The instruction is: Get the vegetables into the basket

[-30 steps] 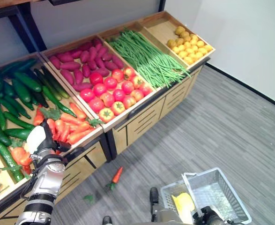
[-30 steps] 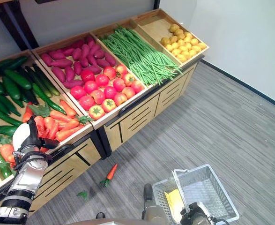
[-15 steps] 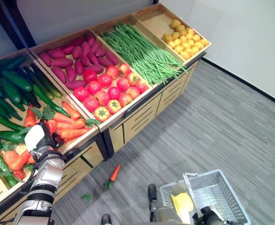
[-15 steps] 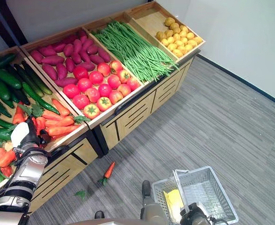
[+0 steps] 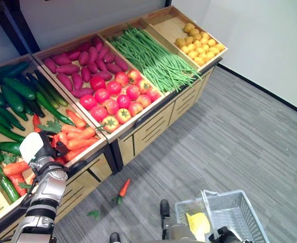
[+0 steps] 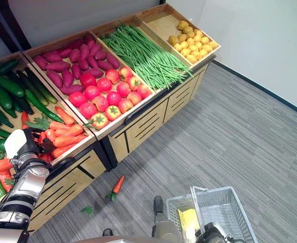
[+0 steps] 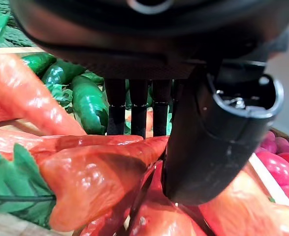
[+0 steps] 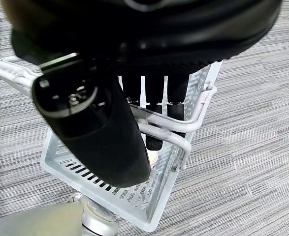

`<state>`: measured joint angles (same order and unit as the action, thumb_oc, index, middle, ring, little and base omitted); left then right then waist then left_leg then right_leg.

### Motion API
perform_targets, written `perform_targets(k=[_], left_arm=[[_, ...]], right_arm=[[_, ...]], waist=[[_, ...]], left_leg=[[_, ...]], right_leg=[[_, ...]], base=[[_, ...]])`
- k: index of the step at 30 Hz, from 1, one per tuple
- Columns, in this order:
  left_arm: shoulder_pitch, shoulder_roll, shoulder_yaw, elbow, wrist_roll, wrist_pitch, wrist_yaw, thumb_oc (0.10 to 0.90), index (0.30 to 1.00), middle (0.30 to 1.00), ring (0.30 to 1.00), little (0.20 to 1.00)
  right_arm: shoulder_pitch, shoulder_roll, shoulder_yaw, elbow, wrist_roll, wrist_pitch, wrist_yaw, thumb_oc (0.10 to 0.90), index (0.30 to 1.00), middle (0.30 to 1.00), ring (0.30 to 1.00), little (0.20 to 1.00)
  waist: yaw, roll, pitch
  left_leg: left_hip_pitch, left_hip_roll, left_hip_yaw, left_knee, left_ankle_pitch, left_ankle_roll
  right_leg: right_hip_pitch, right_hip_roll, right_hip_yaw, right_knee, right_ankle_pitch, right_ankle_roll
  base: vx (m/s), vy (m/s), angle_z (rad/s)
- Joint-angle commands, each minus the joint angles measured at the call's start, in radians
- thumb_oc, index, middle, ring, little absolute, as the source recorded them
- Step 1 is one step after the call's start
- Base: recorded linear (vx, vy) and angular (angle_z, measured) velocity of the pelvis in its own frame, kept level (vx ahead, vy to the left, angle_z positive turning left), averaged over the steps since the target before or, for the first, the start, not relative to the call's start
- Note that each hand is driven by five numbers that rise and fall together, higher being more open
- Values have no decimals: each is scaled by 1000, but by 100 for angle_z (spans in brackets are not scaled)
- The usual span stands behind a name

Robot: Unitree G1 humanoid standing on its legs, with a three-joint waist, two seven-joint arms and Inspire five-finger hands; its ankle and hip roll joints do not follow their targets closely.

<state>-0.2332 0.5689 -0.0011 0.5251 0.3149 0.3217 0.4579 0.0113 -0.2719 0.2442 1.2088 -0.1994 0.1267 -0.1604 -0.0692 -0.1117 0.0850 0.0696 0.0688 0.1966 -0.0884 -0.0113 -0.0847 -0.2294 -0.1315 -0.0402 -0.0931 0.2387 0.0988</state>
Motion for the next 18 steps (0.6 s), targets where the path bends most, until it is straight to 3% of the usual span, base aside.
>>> perform_targets(k=[1, 18], left_arm=[[-41, 41, 13, -32, 38, -23, 8, 400, 300, 300, 300, 300], [-57, 121, 80, -217, 123, -31, 88, 400, 300, 300, 300, 300]], right_arm=[[-21, 6, 56, 20, -25, -5, 3, 400, 300, 300, 300, 300], [-22, 1, 54, 29, -31, -17, -6, 400, 300, 300, 300, 300]], waist=[[-5, -20, 20], [11, -22, 18]], left_leg=[[-35, -2, -55, 1, 1, 10], [-36, -2, -64, 1, 0, 8]], right_leg=[[89, -86, -2, 12, -67, 126], [95, -87, -12, 9, -66, 129]], base=[[0, 0, 0], [0, 0, 0]])
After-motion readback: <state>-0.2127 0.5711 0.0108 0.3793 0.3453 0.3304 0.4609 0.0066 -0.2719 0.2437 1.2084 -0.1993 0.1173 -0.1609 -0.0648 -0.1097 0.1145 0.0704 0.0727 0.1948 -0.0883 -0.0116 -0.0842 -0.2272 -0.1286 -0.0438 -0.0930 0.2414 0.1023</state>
